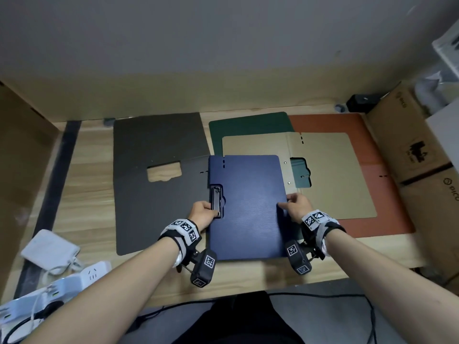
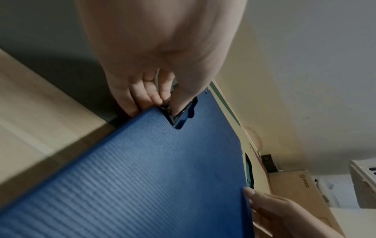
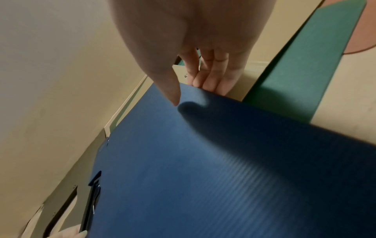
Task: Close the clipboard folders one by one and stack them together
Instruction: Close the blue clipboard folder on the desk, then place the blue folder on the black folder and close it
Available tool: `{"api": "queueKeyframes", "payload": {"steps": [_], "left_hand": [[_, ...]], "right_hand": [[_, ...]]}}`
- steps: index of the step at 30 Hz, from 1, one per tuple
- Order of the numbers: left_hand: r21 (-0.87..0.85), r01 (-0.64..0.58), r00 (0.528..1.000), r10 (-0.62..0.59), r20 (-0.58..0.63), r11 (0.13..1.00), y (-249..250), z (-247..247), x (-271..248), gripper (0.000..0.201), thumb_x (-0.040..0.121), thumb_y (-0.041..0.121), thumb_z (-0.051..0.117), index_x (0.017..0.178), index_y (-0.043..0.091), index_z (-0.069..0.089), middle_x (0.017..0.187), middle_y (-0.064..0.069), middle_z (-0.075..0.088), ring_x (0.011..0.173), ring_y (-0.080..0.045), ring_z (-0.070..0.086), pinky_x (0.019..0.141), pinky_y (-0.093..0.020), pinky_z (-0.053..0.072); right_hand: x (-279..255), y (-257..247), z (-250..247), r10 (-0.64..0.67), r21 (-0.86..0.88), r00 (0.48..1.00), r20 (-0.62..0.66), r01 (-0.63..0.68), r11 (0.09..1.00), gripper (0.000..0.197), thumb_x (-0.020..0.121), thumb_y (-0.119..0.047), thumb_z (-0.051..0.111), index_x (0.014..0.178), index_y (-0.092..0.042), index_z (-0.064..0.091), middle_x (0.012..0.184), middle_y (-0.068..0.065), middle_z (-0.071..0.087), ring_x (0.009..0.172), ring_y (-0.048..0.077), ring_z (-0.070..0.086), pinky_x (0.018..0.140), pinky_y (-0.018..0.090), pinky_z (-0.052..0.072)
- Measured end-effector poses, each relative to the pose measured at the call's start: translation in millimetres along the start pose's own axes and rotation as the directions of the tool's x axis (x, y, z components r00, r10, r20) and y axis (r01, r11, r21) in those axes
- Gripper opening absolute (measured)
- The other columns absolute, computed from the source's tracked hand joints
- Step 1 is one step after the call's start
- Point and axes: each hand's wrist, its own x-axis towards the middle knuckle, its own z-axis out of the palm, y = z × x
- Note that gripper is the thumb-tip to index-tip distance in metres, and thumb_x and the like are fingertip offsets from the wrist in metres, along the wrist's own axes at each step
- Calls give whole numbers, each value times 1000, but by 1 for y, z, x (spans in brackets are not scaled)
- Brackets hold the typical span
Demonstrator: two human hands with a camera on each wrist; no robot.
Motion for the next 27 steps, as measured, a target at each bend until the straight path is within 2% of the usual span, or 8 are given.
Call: {"api": "queueKeyframes", "payload": {"steps": [3, 6, 8, 11, 15, 19, 24, 27], "left_hand": [[-10, 16, 1000, -16, 7, 1000, 2, -3, 6, 13, 88, 6, 67, 92, 12, 56, 92, -8, 60, 89, -22, 56, 77, -31, 47], [-15, 1, 1000, 0, 14, 1000, 13, -3, 11, 14, 88, 6, 67, 86, 14, 56, 91, -7, 60, 88, -23, 56, 73, -32, 48], [-8, -12, 1000, 12, 20, 1000, 25, -1, 14, 14, 88, 8, 67, 96, 12, 56, 94, -9, 59, 86, -22, 56, 65, -30, 48], [-2, -31, 999, 31, 22, 1000, 48, 4, 21, 18, 88, 9, 67, 102, 11, 55, 95, -9, 58, 79, -19, 54, 55, -25, 44], [-12, -25, 1000, 25, 12, 1000, 78, 16, 40, 22, 87, 10, 67, 108, 8, 60, 88, -8, 60, 71, -19, 54, 62, -29, 48], [17, -1, 1000, 1, -7, 1000, 100, 33, 57, 15, 86, 10, 67, 98, 12, 60, 80, -5, 59, 76, -24, 56, 79, -40, 56], [51, 72, 997, -73, 4, 996, 113, 51, 73, 21, 86, 13, 64, 106, 5, 65, 66, -4, 56, 55, -21, 50, 64, -34, 48], [52, 91, 996, -90, -22, 994, 114, 57, 78, 17, 85, 15, 61, 97, 6, 69, 74, -13, 67, 69, -31, 65, 71, -37, 54]], "right_hand": [[7, 1, -3, 15, 53, 1000, -19, -14, 998, 25, 81, -10, 75, 80, -16, 51, 69, 0, 53, 64, 22, 55, 72, 37, 50], [13, -6, -8, -4, 119, 998, -55, 11, 993, 24, 83, -8, 73, 83, -16, 50, 75, -2, 57, 69, 16, 56, 81, 35, 49], [18, -14, -15, -24, 132, 997, -67, 33, 991, 25, 84, -8, 72, 90, -14, 49, 79, -1, 56, 72, 15, 56, 82, 35, 48], [39, -22, -28, -26, 139, 996, -86, 38, 990, 28, 83, -9, 74, 87, -18, 48, 80, 0, 57, 83, 23, 60, 90, 41, 52], [74, -31, -43, -15, 117, 993, -114, 28, 993, 26, 80, -11, 76, 91, -15, 52, 78, -1, 58, 88, 31, 66, 91, 47, 53], [104, -40, -56, -19, 65, 991, -136, 28, 997, 27, 82, -13, 74, 95, -14, 51, 77, -4, 54, 85, 25, 60, 91, 45, 52], [128, -41, -70, -5, -30, 993, -119, 1, 1000, 28, 79, -18, 76, 94, -18, 52, 79, -5, 57, 92, 27, 63, 91, 44, 51], [133, -38, -75, 3, -102, 996, -87, -12, 995, 30, 76, -21, 77, 94, -19, 53, 84, -3, 61, 89, 26, 63, 87, 40, 52]]}}
